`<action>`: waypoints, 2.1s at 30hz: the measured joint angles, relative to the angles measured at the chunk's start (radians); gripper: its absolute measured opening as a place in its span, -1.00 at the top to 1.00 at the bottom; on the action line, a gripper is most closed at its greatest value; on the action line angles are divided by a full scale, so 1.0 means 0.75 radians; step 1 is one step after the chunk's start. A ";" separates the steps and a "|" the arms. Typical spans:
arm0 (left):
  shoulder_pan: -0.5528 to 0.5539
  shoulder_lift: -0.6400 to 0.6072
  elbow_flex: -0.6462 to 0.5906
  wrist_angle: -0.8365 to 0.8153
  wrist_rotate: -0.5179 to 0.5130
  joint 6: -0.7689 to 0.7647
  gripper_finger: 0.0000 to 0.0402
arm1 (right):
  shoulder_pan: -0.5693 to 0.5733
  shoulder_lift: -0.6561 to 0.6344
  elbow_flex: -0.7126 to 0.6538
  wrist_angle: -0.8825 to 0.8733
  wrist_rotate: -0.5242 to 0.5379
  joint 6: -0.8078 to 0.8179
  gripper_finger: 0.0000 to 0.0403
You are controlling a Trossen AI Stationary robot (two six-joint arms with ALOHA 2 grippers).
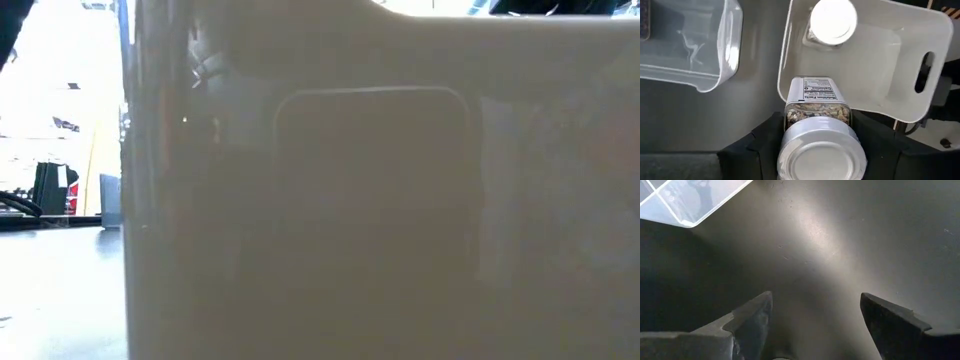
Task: Sort spices by type
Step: Put the white seasoning bottle into the white bin
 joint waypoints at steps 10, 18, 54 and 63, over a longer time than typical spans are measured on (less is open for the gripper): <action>0.000 0.083 -0.001 0.043 0.024 0.005 -0.02 | 0.001 0.000 0.000 -0.002 0.005 -0.001 -0.63; 0.004 0.125 -0.001 0.066 0.026 0.020 -0.02 | 0.001 0.000 0.000 -0.001 0.008 0.000 -0.63; 0.039 0.253 -0.001 0.152 0.077 0.150 -0.02 | 0.003 0.000 -0.057 0.037 0.008 0.044 -0.63; 0.039 0.253 -0.001 0.157 0.077 0.149 -0.02 | 0.003 0.000 -0.056 0.037 0.008 0.035 -0.63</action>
